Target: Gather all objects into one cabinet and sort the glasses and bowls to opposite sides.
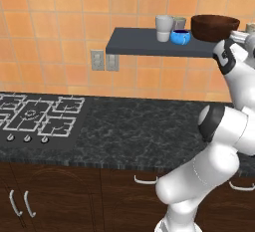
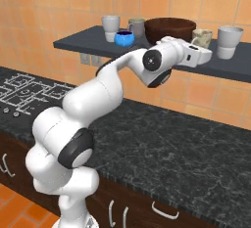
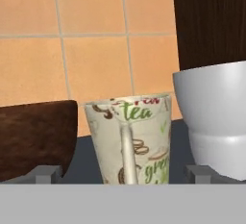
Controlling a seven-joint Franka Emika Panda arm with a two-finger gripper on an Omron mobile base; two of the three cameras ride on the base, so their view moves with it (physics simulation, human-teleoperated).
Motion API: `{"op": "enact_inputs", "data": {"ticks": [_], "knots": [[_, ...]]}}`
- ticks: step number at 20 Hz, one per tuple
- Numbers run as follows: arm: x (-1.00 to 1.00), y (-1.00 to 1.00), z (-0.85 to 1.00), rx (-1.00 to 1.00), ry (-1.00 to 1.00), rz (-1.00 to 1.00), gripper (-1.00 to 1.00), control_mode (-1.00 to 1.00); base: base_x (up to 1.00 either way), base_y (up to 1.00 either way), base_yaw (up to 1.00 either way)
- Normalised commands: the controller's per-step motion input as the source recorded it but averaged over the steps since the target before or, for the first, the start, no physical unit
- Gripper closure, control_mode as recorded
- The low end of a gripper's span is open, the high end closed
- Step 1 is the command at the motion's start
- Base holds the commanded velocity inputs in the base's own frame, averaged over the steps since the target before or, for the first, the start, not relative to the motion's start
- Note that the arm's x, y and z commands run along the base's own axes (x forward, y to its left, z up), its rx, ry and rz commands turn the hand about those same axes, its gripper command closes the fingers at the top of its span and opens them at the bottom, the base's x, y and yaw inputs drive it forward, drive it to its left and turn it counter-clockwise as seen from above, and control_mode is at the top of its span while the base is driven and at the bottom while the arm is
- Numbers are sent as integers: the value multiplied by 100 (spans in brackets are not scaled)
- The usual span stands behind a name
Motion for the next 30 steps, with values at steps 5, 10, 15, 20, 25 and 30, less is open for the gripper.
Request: {"op": "enact_inputs", "data": {"ticks": [5,10,15,20,25,30], "knots": [[28,-11,-9,0,0,0,100,-100,0,0,0],[10,-7,-9,0,0,-3,100,-100,0,0,0],[0,-20,0,0,0,-7,100,-100,0,0,0],[-12,-13,9,0,-3,-6,100,-100,0,0,0],[-53,-6,26,0,-9,0,100,-100,0,0,0],[-100,0,7,0,-9,0,100,-100,0,0,0]]}}
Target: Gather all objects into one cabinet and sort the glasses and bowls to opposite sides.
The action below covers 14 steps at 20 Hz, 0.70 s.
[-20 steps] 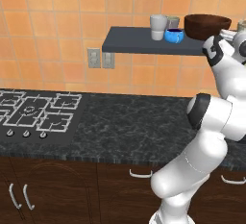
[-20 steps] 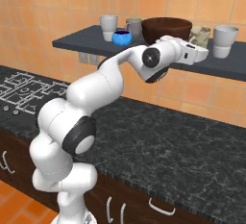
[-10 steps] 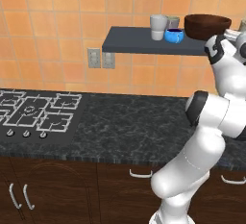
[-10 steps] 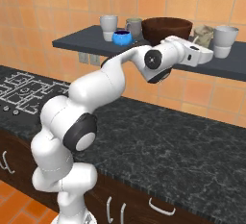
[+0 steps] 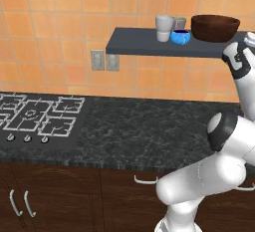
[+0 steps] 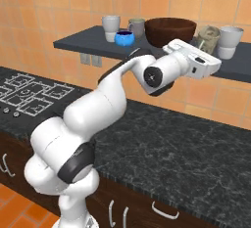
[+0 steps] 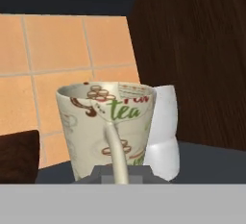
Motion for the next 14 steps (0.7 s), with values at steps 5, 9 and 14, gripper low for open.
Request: {"op": "enact_inputs", "data": {"ticks": [5,9,14], "knots": [[-82,0,0,0,-2,1,100,-100,0,0,0],[-63,7,0,-1,0,5,100,-100,0,0,0],[-38,51,0,-7,0,18,100,-100,0,0,0]]}}
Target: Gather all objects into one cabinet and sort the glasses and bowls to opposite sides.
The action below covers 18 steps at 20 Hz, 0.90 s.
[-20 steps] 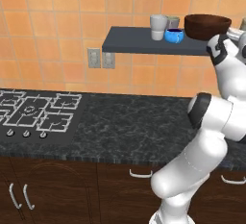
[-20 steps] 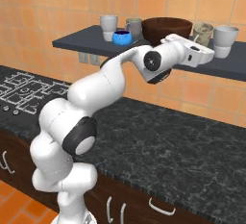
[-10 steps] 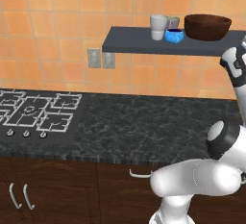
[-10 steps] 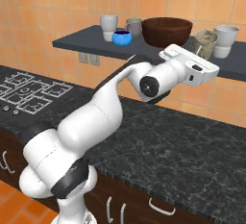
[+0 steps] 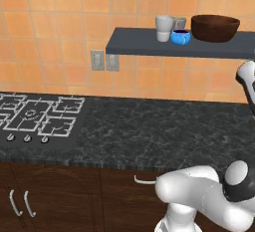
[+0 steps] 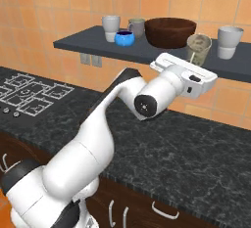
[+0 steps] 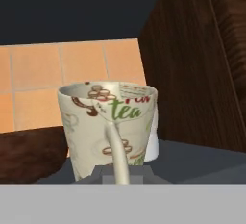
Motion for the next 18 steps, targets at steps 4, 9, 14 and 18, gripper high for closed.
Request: {"op": "enact_inputs", "data": {"ticks": [4,9,14,18], "knots": [[-44,70,0,-11,0,21,100,-100,0,0,0],[-18,69,0,-8,3,23,100,-100,0,0,0],[-3,64,0,-7,1,26,100,-100,0,0,0],[0,59,0,-6,1,27,100,-100,0,0,0]]}}
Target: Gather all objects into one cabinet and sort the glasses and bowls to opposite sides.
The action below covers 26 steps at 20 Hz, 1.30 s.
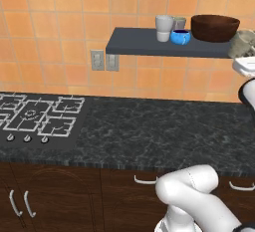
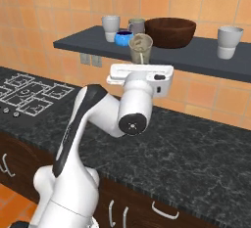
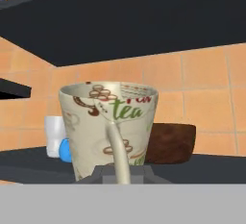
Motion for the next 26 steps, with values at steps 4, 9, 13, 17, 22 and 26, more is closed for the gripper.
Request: {"op": "enact_inputs", "data": {"ticks": [4,9,13,17,22,26], "knots": [[2,57,0,-6,4,26,100,-100,0,0,0],[36,64,0,-5,9,20,100,-100,0,0,0],[51,64,0,-4,19,17,100,-100,0,0,0],[45,59,0,-5,23,16,100,-100,0,0,0],[55,44,0,-2,21,14,100,-100,0,0,0],[40,10,8,0,12,8,100,-100,0,0,0]]}}
